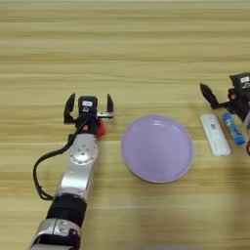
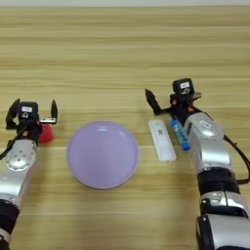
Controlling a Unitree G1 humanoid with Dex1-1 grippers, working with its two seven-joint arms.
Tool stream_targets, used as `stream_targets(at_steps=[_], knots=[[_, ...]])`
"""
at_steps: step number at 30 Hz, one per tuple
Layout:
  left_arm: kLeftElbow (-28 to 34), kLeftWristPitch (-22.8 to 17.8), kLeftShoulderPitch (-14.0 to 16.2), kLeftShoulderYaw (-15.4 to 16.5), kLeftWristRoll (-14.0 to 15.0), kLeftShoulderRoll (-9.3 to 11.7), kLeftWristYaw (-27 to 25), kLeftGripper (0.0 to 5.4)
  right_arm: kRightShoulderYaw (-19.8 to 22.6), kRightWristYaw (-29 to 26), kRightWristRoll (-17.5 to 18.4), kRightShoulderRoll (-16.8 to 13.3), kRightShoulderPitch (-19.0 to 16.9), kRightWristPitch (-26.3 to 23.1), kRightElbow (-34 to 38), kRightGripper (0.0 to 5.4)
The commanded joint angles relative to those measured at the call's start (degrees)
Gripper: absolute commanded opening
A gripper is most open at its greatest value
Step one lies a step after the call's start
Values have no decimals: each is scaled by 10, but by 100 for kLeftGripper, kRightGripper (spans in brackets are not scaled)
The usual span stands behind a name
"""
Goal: Move the objects on the table
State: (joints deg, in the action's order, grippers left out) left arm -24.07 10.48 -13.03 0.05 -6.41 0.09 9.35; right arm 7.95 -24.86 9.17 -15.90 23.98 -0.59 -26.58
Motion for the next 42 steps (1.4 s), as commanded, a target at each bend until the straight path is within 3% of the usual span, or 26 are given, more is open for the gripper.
stream_targets(at_steps=[1,8,16,26,42], knots=[[-4,-2,1,4,3,9,-8,540,-22,14,-6,26,-27,8,35,539],[-24,-13,1,10,1,26,-18,540,-38,32,-14,48,-41,23,51,539],[-63,0,-12,17,16,40,-48,540,-60,49,-30,68,-49,36,46,539],[-115,14,-33,16,17,46,-68,540,-70,61,-40,80,-46,46,32,539],[-148,14,-41,1,5,48,-78,540,-76,67,-39,82,-43,46,22,539]])
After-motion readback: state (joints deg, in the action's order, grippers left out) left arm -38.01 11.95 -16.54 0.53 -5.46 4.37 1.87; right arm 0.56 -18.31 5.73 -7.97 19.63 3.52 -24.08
